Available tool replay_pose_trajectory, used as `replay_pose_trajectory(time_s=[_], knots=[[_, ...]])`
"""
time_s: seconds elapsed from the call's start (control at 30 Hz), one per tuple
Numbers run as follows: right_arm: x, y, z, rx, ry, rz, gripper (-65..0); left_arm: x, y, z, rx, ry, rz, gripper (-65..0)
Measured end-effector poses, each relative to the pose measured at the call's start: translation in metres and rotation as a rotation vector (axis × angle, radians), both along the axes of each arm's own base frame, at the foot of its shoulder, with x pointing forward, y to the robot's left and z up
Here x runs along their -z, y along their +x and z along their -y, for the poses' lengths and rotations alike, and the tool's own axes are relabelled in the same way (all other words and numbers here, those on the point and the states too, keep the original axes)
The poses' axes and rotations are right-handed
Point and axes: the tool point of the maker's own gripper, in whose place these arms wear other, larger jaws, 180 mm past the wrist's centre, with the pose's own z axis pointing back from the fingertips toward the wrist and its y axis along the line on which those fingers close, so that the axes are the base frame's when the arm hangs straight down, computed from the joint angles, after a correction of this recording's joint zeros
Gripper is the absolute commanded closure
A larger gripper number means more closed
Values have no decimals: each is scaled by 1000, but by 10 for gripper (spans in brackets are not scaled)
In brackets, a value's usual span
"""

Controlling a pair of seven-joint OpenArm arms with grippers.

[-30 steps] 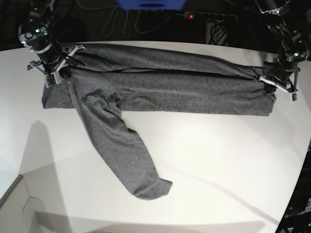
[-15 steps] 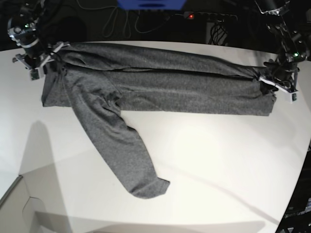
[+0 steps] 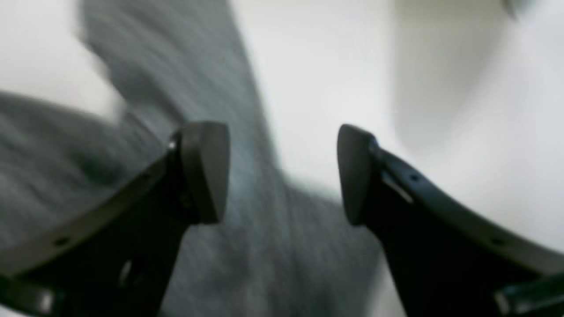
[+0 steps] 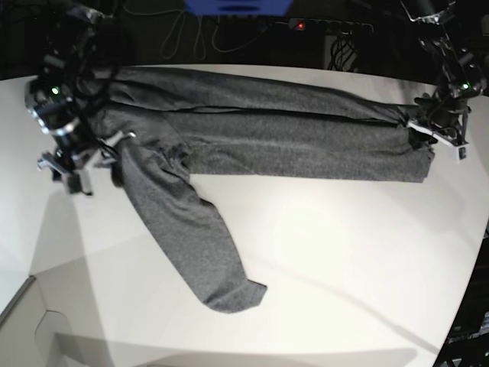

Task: Layout the t-shirt on the table in an organized manner, then fold the t-shirt properly
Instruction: 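Move the right gripper to the hanging sleeve and grasp it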

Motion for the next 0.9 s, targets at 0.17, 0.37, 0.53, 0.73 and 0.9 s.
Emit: replay_pose_trajectory(time_s=[0.17,0.37,0.53,0.73,0.9], knots=[[19,42,-40,-101,73,-42,-394,0,-1,-1,-3,2,1,-225],[31,103,-64,-165,147,-88,-393,1,1,3,-14,-12,12,-225],[41,146,-71,-176,227,-159,-392,1,2,7,-17,-21,21,-225],[56,162,-61,-141,331,-125,-392,1,3,7,-16,-21,21,-225],[72,155,-58,-127,354,-148,-391,1,2,7,-16,-22,19,-225]])
